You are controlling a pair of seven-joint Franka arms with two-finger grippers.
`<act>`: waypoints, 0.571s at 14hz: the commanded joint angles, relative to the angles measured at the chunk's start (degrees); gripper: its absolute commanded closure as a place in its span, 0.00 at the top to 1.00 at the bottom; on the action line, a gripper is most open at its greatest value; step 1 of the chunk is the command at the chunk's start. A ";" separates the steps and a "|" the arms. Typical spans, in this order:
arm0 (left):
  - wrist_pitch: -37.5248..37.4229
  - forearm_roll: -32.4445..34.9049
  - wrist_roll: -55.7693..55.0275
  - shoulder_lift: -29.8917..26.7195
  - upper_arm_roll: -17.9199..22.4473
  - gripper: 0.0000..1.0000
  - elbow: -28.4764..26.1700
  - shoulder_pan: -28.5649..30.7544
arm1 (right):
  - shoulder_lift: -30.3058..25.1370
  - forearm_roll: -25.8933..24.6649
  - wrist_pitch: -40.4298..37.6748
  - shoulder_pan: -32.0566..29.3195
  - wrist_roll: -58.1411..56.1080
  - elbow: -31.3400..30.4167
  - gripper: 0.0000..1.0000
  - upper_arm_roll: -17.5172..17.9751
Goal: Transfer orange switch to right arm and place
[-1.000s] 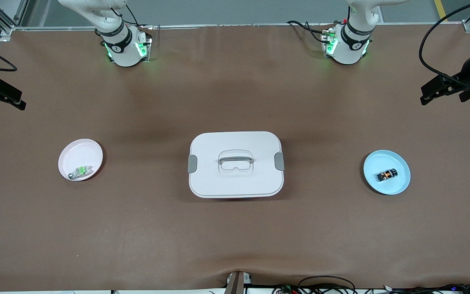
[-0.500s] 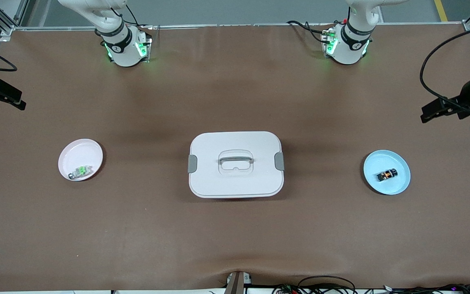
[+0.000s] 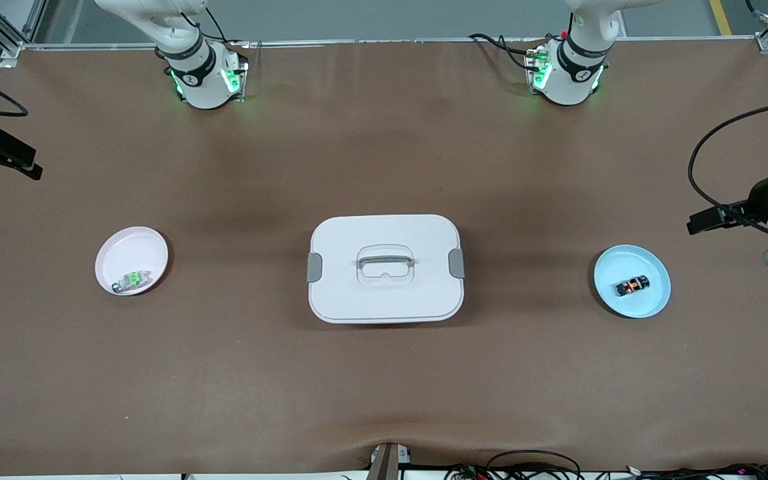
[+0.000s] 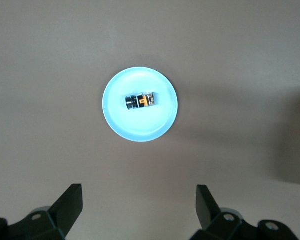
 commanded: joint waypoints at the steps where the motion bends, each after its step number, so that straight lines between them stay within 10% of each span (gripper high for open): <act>1: 4.62 0.83 0.28 -0.66 -0.20 1.00 -4.70 0.02 | 0.17 -0.44 -0.26 0.03 0.33 0.69 1.00 0.21; 8: 25.45 0.74 -0.24 -0.57 -0.20 1.00 -21.23 0.28 | 0.17 -0.44 -0.26 0.03 0.33 0.69 1.00 0.21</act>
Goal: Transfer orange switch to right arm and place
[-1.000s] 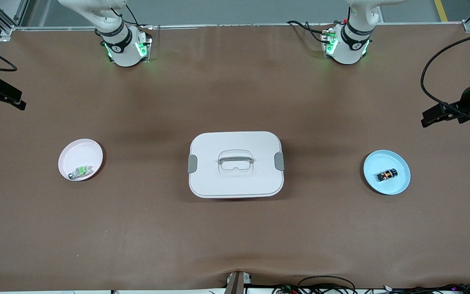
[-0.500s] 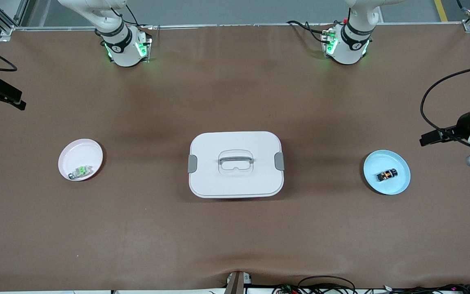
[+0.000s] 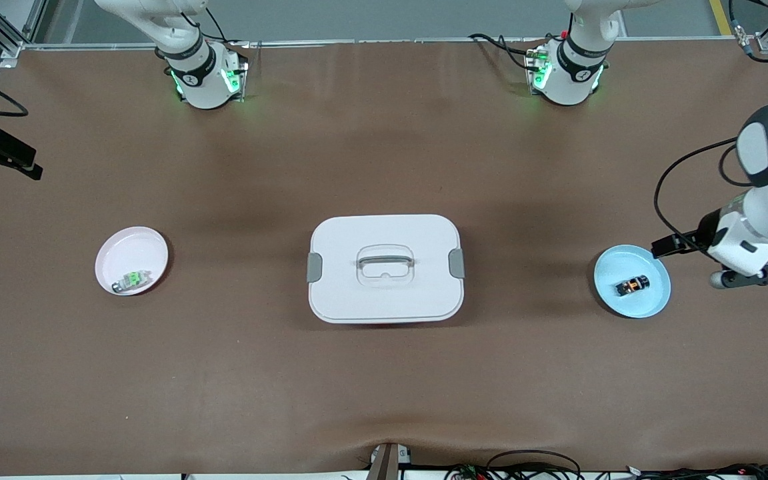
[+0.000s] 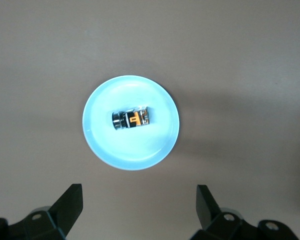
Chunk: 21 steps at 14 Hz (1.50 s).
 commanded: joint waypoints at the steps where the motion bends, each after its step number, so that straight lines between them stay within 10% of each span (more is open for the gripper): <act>1: 6.00 0.74 -0.86 -0.82 -0.12 1.00 -5.83 0.27 | 0.17 -0.44 -0.27 0.03 0.33 0.68 1.00 0.20; 21: 30.01 0.74 -0.51 14.83 -0.03 1.00 -9.53 3.43 | 0.17 -0.44 -0.27 0.03 0.33 0.68 1.00 0.20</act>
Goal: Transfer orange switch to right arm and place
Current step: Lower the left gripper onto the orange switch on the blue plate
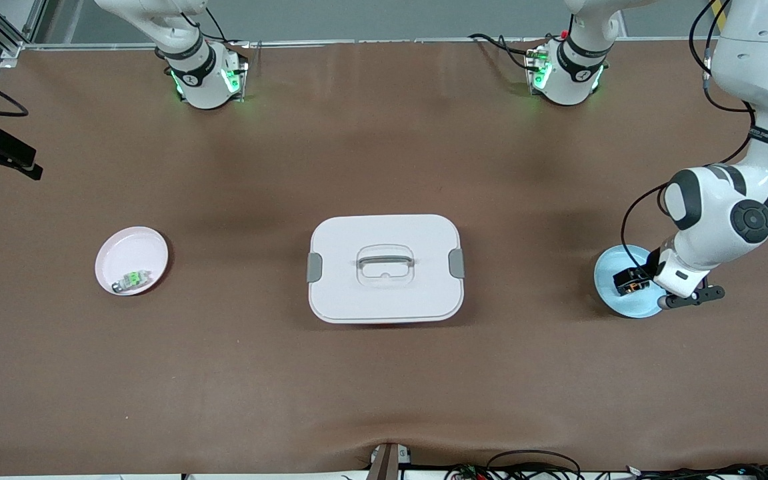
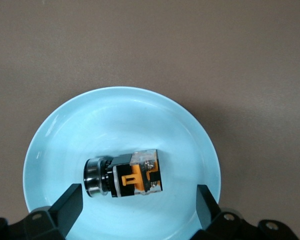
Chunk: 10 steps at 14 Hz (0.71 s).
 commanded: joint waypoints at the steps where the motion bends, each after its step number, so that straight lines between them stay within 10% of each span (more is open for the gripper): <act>1: 0.73 0.74 -0.20 0.01 -0.18 1.00 0.10 0.29 | 0.17 -0.44 -0.27 0.03 0.33 0.69 1.00 0.19; 10: 1.35 0.74 -0.20 2.29 1.05 1.00 0.81 0.55 | 0.17 -0.44 -0.27 0.03 0.33 0.69 1.00 0.19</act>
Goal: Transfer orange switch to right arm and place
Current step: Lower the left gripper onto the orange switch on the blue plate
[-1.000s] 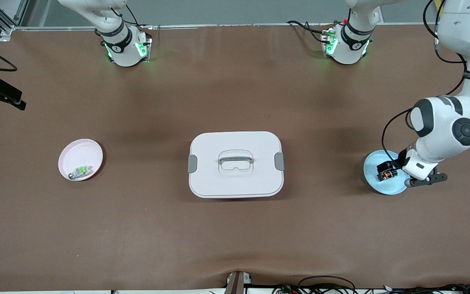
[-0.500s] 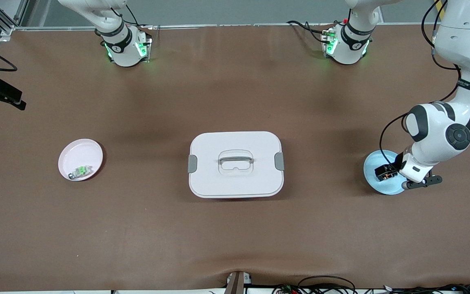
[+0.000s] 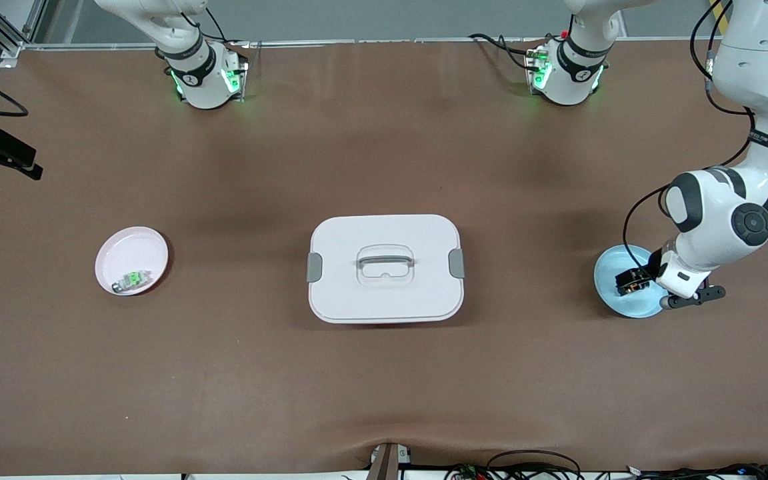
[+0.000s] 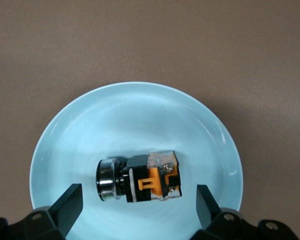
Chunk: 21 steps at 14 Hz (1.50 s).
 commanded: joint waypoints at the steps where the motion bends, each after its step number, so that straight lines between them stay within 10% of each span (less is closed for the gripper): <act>1: 1.42 0.74 -0.20 1.32 0.19 1.00 0.71 0.12 | 0.17 -0.44 -0.27 0.03 0.33 0.69 1.00 0.19; 12: 3.62 0.74 -0.37 3.87 0.27 1.00 1.15 0.21 | 0.17 -0.44 -0.27 0.03 0.33 0.69 1.00 0.19; 16: 3.62 0.65 -0.55 4.13 0.19 0.10 1.24 0.21 | 0.17 -0.53 -0.18 0.03 0.33 0.69 1.00 0.19; 21: 2.83 0.74 -1.78 0.89 0.10 0.00 0.80 0.04 | 0.17 -0.44 -0.01 0.03 0.33 0.69 1.00 0.19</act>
